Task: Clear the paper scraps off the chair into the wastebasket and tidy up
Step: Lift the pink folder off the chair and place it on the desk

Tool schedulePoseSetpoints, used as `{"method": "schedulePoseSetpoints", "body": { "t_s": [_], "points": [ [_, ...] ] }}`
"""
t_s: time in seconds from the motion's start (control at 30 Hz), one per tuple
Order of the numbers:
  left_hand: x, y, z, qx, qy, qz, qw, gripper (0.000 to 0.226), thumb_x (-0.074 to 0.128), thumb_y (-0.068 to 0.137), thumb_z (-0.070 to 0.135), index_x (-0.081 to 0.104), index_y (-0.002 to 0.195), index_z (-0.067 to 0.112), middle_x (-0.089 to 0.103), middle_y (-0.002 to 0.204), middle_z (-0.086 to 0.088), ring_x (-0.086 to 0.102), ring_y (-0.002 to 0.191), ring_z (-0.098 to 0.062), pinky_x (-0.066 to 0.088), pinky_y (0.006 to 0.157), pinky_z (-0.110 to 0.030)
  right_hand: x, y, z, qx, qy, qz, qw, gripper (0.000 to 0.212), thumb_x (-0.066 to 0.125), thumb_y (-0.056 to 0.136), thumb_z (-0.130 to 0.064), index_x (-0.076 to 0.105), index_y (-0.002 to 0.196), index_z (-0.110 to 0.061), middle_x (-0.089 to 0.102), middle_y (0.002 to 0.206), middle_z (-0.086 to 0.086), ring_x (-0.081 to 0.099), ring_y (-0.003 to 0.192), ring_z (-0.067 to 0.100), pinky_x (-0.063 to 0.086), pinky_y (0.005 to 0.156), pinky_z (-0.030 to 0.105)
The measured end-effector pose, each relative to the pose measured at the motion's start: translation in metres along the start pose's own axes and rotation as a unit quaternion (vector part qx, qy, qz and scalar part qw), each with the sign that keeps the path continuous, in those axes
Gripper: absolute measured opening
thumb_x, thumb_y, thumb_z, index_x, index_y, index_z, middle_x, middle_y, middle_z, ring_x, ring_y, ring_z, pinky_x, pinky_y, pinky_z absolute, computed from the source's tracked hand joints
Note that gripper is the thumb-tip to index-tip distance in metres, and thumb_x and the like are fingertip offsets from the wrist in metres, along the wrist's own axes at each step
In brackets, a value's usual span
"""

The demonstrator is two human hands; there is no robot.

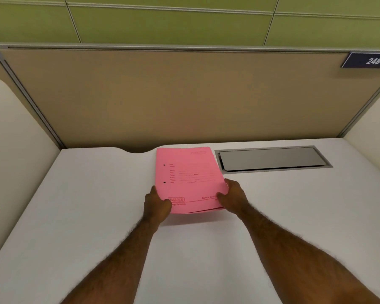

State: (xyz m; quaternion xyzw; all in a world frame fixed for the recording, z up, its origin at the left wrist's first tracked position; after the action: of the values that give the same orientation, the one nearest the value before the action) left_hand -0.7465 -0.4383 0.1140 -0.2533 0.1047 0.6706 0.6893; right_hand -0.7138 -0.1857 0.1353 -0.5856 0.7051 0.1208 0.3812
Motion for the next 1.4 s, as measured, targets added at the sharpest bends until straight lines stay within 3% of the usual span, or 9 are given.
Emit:
{"method": "schedulePoseSetpoints", "body": {
  "t_s": [0.07, 0.13, 0.23, 0.33, 0.43, 0.57, 0.7, 0.83, 1.4],
  "points": [
    [0.002, 0.008, 0.000, 0.000, 0.022, 0.004, 1.000, 0.038, 0.066, 0.084, 0.012, 0.049, 0.115, 0.021, 0.060, 0.106, -0.004, 0.063, 0.096, -0.028, 0.055, 0.058, -0.023, 0.007, 0.006, 0.003, -0.003, -0.044, -0.012, 0.999, 0.062, 0.064, 0.090, -0.021, 0.039, 0.144, -0.006, 0.041, 0.147, 0.015, 0.046, 0.131, 0.031, 0.041, 0.110, 0.042],
    [0.006, 0.010, -0.004, 0.006, 0.112, -0.008, 0.994, 0.052, 0.064, 0.086, 0.018, 0.044, 0.134, 0.020, 0.050, 0.132, -0.014, 0.056, 0.115, -0.032, 0.058, 0.080, -0.036, 0.016, 0.004, 0.007, -0.012, -0.122, -0.025, 0.992, 0.065, 0.060, 0.093, -0.034, 0.035, 0.148, -0.011, 0.032, 0.154, 0.013, 0.038, 0.137, 0.031, 0.036, 0.112, 0.044],
    [0.020, 0.005, -0.015, 0.040, 0.317, -0.060, 0.946, 0.060, 0.049, 0.096, 0.034, 0.027, 0.150, 0.017, 0.023, 0.157, -0.013, 0.029, 0.141, -0.033, 0.038, 0.109, -0.043, 0.041, -0.005, 0.015, -0.054, -0.262, -0.058, 0.962, 0.061, 0.042, 0.098, -0.049, 0.033, 0.148, -0.015, 0.027, 0.159, 0.009, 0.029, 0.143, 0.029, 0.030, 0.117, 0.046],
    [0.038, 0.001, -0.031, 0.087, 0.428, -0.141, 0.888, 0.060, 0.032, 0.102, 0.042, 0.018, 0.153, 0.014, 0.004, 0.163, -0.013, 0.007, 0.149, -0.032, 0.016, 0.120, -0.044, 0.066, -0.014, 0.031, -0.048, -0.301, -0.085, 0.949, 0.070, 0.024, 0.100, -0.055, 0.012, 0.155, -0.013, 0.009, 0.164, 0.007, 0.011, 0.151, 0.025, 0.014, 0.122, 0.044],
    [0.046, 0.004, -0.038, 0.100, 0.441, -0.149, 0.879, 0.062, 0.030, 0.102, 0.040, 0.010, 0.154, 0.012, -0.003, 0.163, -0.013, -0.002, 0.149, -0.032, 0.016, 0.120, -0.044, 0.076, -0.017, 0.041, -0.026, -0.312, -0.076, 0.947, 0.076, 0.017, 0.098, -0.060, -0.006, 0.155, -0.015, -0.007, 0.165, 0.005, -0.004, 0.152, 0.024, 0.005, 0.122, 0.041],
    [0.049, 0.007, -0.041, 0.117, 0.445, -0.141, 0.877, 0.062, 0.032, 0.103, 0.038, 0.008, 0.154, 0.013, -0.005, 0.162, -0.012, -0.004, 0.149, -0.032, 0.015, 0.121, -0.043, 0.082, -0.016, 0.043, -0.017, -0.313, -0.065, 0.947, 0.080, 0.016, 0.096, -0.064, -0.011, 0.154, -0.014, -0.012, 0.164, 0.005, -0.008, 0.151, 0.024, 0.003, 0.122, 0.041],
    [0.047, 0.009, -0.045, 0.108, 0.405, -0.141, 0.897, 0.069, 0.037, 0.101, 0.040, 0.000, 0.154, 0.016, -0.012, 0.162, -0.009, -0.008, 0.149, -0.029, 0.013, 0.121, -0.042, 0.080, -0.014, 0.045, -0.026, -0.309, -0.069, 0.948, 0.081, 0.016, 0.096, -0.065, -0.011, 0.154, -0.016, -0.014, 0.164, 0.004, -0.010, 0.151, 0.024, 0.001, 0.122, 0.040],
    [0.038, -0.006, -0.055, 0.108, 0.357, -0.088, 0.924, 0.079, 0.040, 0.099, 0.044, -0.015, 0.151, 0.023, -0.017, 0.162, -0.005, -0.008, 0.149, -0.026, 0.013, 0.120, -0.042, 0.076, -0.022, 0.045, -0.053, -0.305, -0.047, 0.950, 0.080, 0.014, 0.094, -0.067, -0.011, 0.154, -0.019, -0.014, 0.164, 0.002, -0.012, 0.150, 0.022, -0.002, 0.122, 0.040],
    [0.011, -0.145, -0.005, 0.103, 0.402, -0.069, 0.907, 0.065, 0.023, 0.102, 0.047, 0.006, 0.154, 0.012, 0.000, 0.163, -0.008, 0.001, 0.150, -0.024, 0.006, 0.121, -0.041, 0.045, -0.152, 0.049, -0.075, -0.276, -0.044, 0.957, 0.081, 0.011, 0.092, -0.071, -0.002, 0.155, -0.022, -0.008, 0.164, 0.002, -0.008, 0.151, 0.022, -0.005, 0.119, 0.040]
  ]
}}
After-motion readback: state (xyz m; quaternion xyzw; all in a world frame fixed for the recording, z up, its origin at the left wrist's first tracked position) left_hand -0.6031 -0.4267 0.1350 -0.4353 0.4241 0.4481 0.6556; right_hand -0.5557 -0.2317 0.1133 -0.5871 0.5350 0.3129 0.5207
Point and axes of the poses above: each hand's wrist, its own y-axis towards the middle knuckle, its own x-axis out of the palm, z = x × y, the point moved 6 cm from there along y, towards the middle knuckle
